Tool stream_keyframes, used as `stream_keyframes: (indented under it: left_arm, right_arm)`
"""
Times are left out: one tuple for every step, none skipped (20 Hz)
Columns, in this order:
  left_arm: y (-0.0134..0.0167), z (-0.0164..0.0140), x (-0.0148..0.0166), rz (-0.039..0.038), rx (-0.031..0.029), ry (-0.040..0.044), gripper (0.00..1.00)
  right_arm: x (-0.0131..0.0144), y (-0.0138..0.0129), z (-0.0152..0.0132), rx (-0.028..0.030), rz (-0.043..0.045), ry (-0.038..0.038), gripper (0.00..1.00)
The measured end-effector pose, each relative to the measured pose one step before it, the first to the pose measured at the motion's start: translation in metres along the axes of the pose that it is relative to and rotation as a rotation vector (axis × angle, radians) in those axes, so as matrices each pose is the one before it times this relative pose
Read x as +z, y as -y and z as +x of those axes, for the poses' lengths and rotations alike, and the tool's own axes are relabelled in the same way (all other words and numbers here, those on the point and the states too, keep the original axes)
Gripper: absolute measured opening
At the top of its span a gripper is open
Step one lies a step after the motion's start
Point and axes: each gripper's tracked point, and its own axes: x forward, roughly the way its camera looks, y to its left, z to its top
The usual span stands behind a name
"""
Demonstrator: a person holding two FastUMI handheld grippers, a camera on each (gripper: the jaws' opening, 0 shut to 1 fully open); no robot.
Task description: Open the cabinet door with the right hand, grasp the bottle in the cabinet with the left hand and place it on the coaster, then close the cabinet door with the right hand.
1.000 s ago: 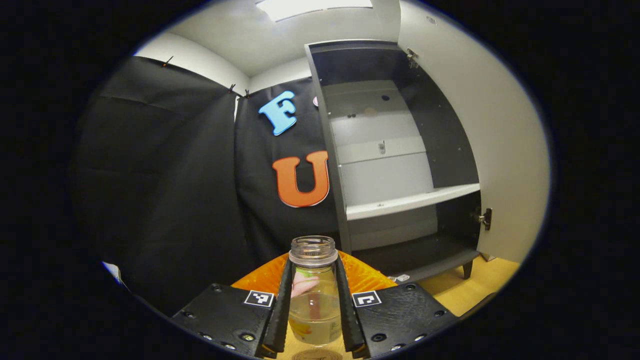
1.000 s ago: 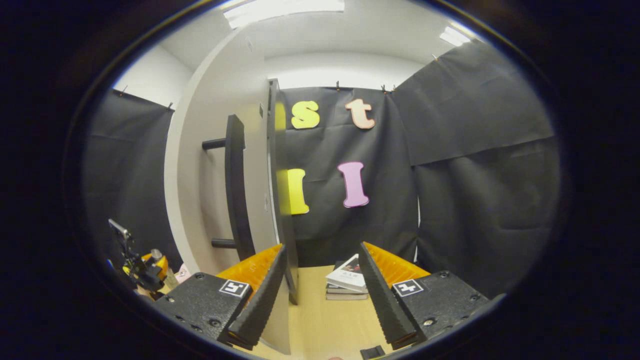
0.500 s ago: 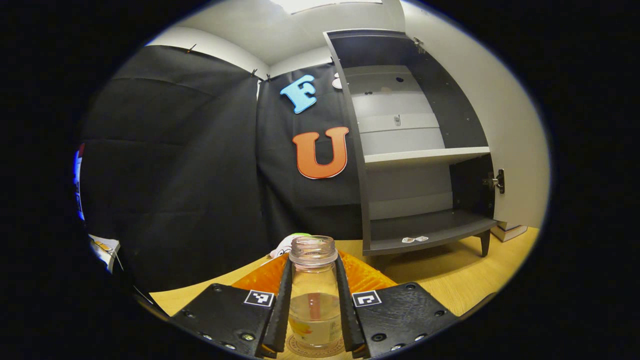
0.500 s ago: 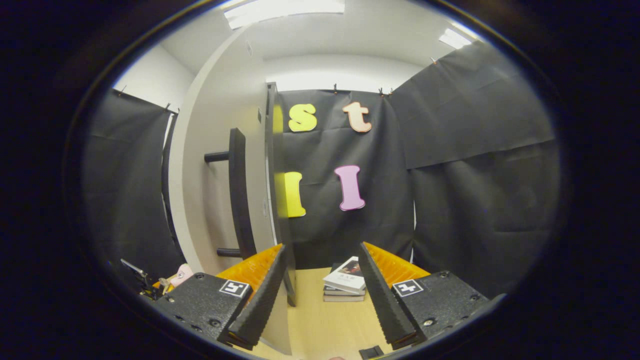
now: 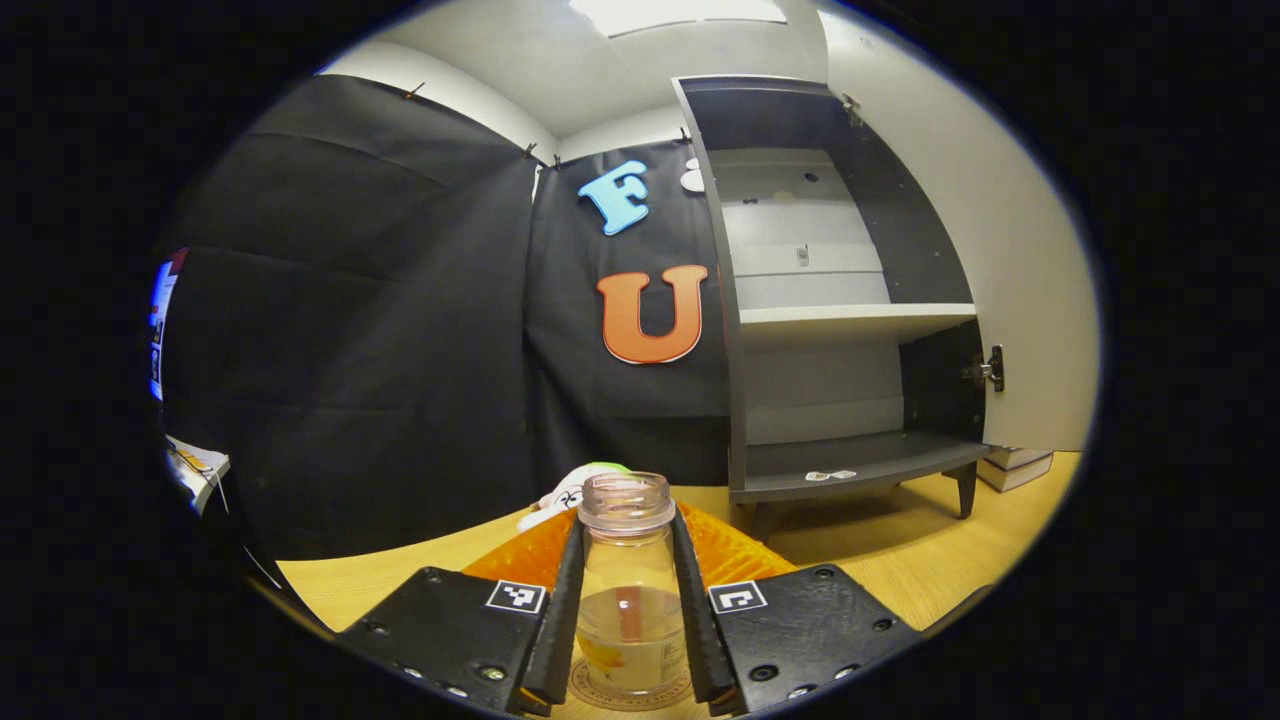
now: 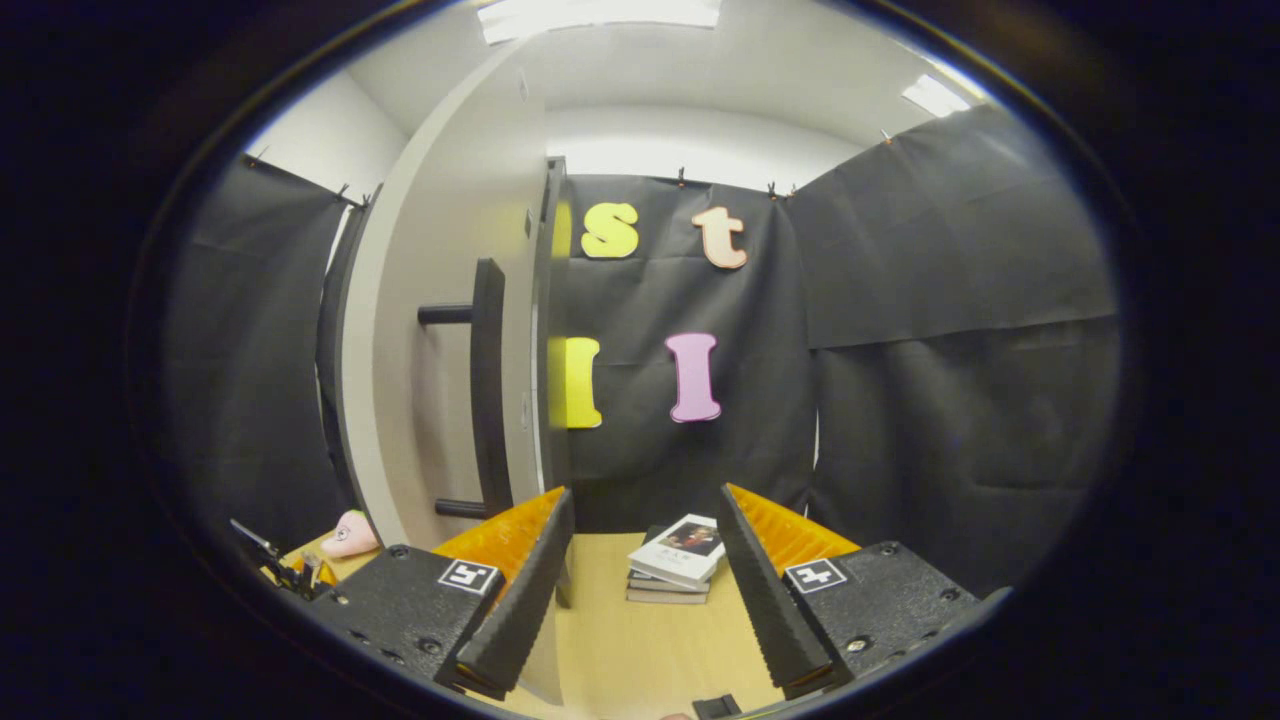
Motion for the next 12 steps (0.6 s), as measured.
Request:
stream_keyframes:
  left_arm:
    - [0.00033,0.00059,0.00151,0.00692,-0.00446,0.00515,0.55]
    - [0.00125,-0.00024,-0.00267,0.00483,-0.00628,-0.00430,0.45]
    - [0.00084,-0.00065,-0.00072,0.00250,-0.00410,-0.00520,0.48]
    - [0.00122,0.00032,-0.00228,-0.00240,-0.00473,-0.00672,0.49]
    - [0.00158,0.00070,-0.00174,-0.00542,-0.00461,-0.00992,0.52]
    - [0.00006,-0.00090,-0.00291,-0.00580,0.00002,-0.01111,0.55]
    - [0.00050,0.00219,-0.00264,-0.00207,0.00236,-0.00785,0.57]
    - [0.00017,0.00132,-0.00134,0.00106,0.00378,-0.00222,0.67]
    - [-0.00436,-0.00064,0.00068,0.00934,0.00271,-0.00565,0.71]
    - [-0.00042,0.00017,-0.00112,0.00919,-0.01082,-0.01007,0.74]
    - [0.00235,-0.00053,-0.00131,0.00592,-0.00431,-0.00898,0.75]
    - [0.00077,0.00073,0.00005,-0.00145,-0.00397,-0.00500,0.76]
  right_arm:
    - [0.00154,-0.00010,-0.00078,-0.00097,-0.00048,0.00394,0.89]
    - [0.00087,0.00016,-0.00002,0.00026,-0.00183,0.00072,0.90]
    - [-0.00143,0.00016,0.00015,-0.00090,-0.00236,-0.00126,0.89]
    - [0.00054,-0.00067,-0.00065,0.00036,-0.00276,0.00054,0.89]
    - [-0.00028,-0.00019,0.00127,0.00094,-0.00187,-0.00089,0.90]
    - [0.00030,0.00047,0.00029,0.00022,-0.00072,-0.00046,0.90]
    - [0.00062,0.00045,0.00008,0.00018,-0.00191,-0.00079,0.90]
    - [0.00048,-0.00060,-0.00085,0.00056,-0.00182,0.00015,0.89]
    - [-0.00011,0.00010,0.00074,0.00017,-0.00255,-0.00003,0.90]
    - [0.00053,-0.00022,-0.00033,0.00021,-0.00314,0.00112,0.89]
    - [-0.00041,0.00018,0.00037,0.00183,-0.00504,0.00043,0.89]
    - [0.00002,0.00024,-0.00024,0.00052,-0.00187,0.00060,0.89]
